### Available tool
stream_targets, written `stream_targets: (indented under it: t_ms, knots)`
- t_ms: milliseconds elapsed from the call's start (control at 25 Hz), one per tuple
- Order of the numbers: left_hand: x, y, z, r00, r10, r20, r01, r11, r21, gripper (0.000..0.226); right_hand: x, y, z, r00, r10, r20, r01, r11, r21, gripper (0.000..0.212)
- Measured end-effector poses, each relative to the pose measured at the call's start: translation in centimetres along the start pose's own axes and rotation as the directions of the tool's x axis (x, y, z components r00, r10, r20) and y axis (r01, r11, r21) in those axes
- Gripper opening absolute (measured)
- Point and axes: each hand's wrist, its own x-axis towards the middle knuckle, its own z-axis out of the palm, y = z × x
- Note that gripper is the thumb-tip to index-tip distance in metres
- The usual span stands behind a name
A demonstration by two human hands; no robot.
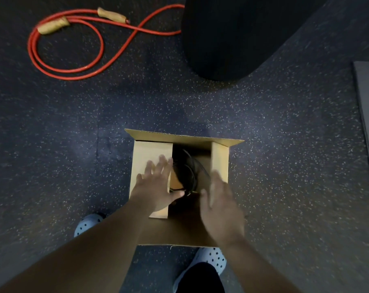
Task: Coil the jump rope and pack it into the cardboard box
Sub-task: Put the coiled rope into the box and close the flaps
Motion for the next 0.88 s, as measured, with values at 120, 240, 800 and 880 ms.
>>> stream_targets:
  t_ms: [120, 240, 800, 880]
  knots:
    - [0.9, -0.9, 0.0, 0.994, 0.054, 0.09, -0.063, 0.993, 0.104, 0.112, 1.5, -0.6, 3.1, 0.953, -0.033, 0.3, 0.102, 0.971, -0.215, 0.068]
    - [1.7, -2.4, 0.4, 0.982, 0.125, 0.14, -0.152, 0.969, 0.197, 0.108, 3.7, 0.7, 4.7, 0.898, 0.006, 0.44, 0.171, 0.917, -0.362, 0.076]
    - [-5.4, -5.0, -0.6, 0.909, 0.339, 0.242, -0.391, 0.895, 0.214, 0.112, 1.4, 1.4, -1.1, 0.732, -0.331, 0.596, 0.593, 0.739, -0.318, 0.092]
    - [-3.0, -4.9, -0.9, 0.929, 0.369, -0.033, -0.331, 0.866, 0.374, 0.109, 4.2, 1.4, -0.5, 0.83, -0.335, 0.445, 0.519, 0.755, -0.401, 0.094]
